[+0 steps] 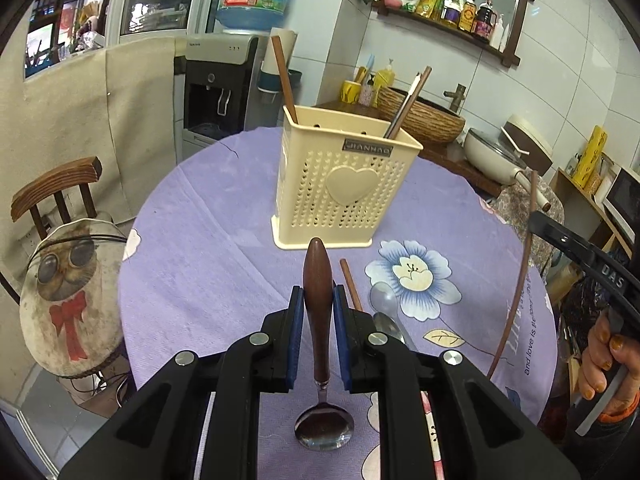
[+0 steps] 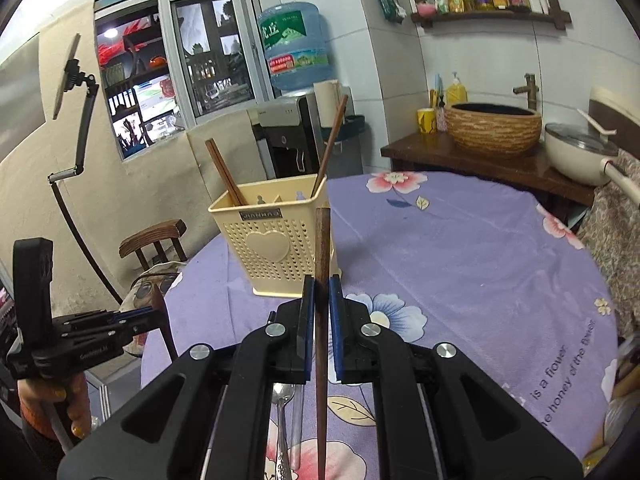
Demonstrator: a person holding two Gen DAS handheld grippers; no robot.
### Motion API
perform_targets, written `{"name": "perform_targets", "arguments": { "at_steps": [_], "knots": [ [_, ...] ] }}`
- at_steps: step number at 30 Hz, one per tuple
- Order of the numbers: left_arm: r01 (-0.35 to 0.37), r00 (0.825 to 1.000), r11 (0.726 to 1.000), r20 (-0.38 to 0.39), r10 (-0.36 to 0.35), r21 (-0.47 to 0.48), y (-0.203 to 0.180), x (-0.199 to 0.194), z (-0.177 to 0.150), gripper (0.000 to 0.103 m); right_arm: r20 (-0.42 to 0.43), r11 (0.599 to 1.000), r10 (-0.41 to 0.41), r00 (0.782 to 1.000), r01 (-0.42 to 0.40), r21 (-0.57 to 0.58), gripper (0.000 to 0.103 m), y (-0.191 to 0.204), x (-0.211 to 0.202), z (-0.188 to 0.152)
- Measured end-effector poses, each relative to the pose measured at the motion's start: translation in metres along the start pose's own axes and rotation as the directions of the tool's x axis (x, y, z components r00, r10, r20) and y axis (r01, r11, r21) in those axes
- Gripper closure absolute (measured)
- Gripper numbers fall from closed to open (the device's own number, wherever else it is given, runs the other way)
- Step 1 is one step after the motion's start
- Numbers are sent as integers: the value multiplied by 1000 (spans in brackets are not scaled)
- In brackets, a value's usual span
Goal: Organize utensils
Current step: 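Lift the spoon and chopstick and carry both tools over the caddy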
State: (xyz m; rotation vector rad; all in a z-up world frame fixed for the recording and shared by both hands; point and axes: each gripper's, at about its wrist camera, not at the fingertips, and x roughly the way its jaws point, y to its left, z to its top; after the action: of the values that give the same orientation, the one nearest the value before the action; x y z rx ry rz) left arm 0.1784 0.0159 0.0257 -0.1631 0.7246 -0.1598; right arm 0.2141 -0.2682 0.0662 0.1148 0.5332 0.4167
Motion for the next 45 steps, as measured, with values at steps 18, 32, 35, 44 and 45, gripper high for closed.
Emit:
{"name": "perform_targets", "arguments": {
  "at_steps": [18, 32, 35, 44, 45],
  "knots": [
    [3, 998, 1000, 63, -2, -7, 3, -9, 21, 88, 65, 999, -13, 998, 15, -41, 95, 8, -20, 15],
    [13, 994, 1000, 106, -15, 13, -3, -10, 45, 88, 91, 998, 18, 996, -13, -56, 95, 15, -18, 34],
    [28, 993, 999, 114, -30, 19, -4, -14, 51, 88, 88, 998, 41, 995, -36, -61, 95, 18, -15, 41],
    [82, 980, 994, 175, -93, 71, -21, -36, 95, 88, 128, 991, 111, 986, -100, -94, 95, 37, -15, 86],
    [88, 977, 994, 186, -100, 72, -22, -39, 104, 88, 141, 990, 116, 983, -103, -97, 95, 40, -13, 98]
  ]
}}
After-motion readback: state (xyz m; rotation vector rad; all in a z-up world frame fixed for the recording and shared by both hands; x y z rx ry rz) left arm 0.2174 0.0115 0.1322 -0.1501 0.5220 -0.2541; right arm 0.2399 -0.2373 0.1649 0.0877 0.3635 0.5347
